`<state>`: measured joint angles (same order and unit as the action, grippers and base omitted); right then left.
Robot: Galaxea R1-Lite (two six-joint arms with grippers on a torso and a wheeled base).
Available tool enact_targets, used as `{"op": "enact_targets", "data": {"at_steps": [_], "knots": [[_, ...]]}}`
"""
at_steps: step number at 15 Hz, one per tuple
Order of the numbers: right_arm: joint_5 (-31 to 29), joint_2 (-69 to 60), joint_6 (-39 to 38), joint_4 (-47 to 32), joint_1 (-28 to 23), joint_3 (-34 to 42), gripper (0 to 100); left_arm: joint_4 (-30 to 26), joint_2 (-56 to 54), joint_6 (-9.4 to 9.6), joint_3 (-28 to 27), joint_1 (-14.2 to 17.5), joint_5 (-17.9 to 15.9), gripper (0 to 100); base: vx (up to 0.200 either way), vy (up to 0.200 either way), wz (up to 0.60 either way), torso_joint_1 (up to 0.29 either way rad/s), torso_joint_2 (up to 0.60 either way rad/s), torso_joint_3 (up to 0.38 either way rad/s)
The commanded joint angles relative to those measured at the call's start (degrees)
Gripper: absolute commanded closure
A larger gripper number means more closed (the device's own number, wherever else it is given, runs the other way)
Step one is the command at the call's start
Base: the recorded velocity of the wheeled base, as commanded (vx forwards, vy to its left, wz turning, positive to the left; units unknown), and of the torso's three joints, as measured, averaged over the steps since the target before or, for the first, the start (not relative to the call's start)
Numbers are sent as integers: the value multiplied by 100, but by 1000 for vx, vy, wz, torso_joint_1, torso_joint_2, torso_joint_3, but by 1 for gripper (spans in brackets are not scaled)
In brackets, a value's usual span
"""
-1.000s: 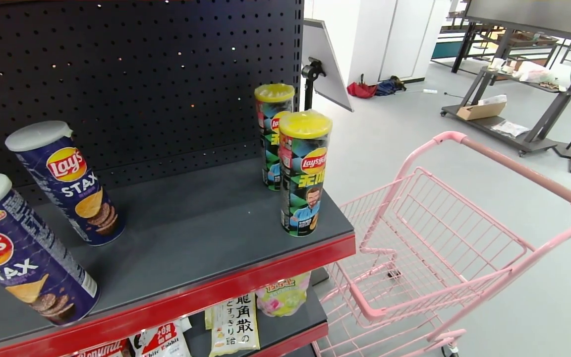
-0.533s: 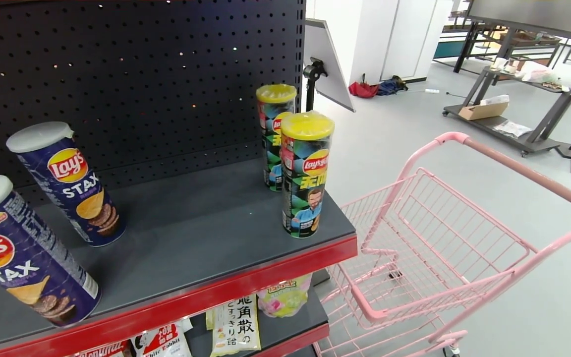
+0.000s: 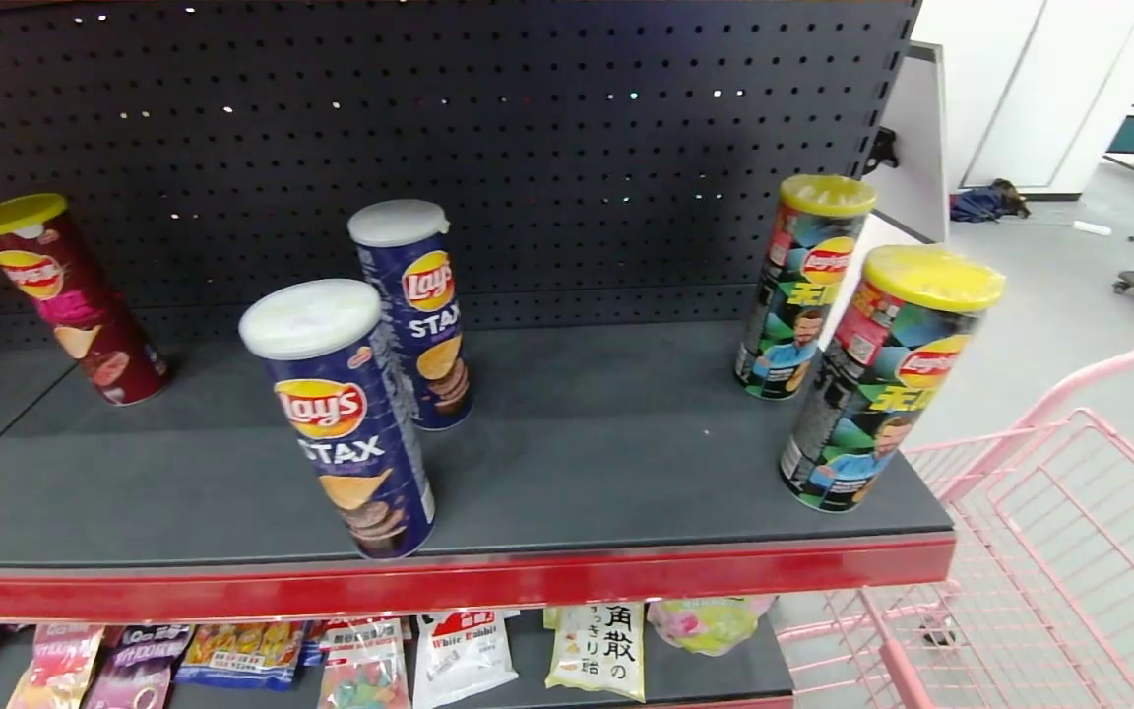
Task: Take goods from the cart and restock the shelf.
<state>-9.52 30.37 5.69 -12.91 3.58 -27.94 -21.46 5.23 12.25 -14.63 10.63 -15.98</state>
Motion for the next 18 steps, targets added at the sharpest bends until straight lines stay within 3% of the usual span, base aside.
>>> {"op": "enact_targets", "data": {"at_steps": [1, 2, 4, 8, 18], "knots": [[-6, -13, 11, -1, -7, 43, 100, -8, 4, 137, 39, 0, 60, 0, 0, 0, 0, 0, 0, 0], [-6, -84, -7, -1, -7, 43, 100, 1, 4, 401, 109, 0, 280, 0, 0, 0, 0, 0, 0, 0], [12, -294, -24, -10, 2, 96, 100, 1, 4, 471, 127, 0, 473, 0, 0, 0, 0, 0, 0, 0], [20, -479, -33, -19, 2, 219, 100, 10, 4, 471, 145, 0, 482, 0, 0, 0, 0, 0, 0, 0], [161, -435, -33, -19, 2, 219, 100, 19, 4, 480, 162, 0, 482, 0, 0, 200, 0, 2, 1, 2]]}}
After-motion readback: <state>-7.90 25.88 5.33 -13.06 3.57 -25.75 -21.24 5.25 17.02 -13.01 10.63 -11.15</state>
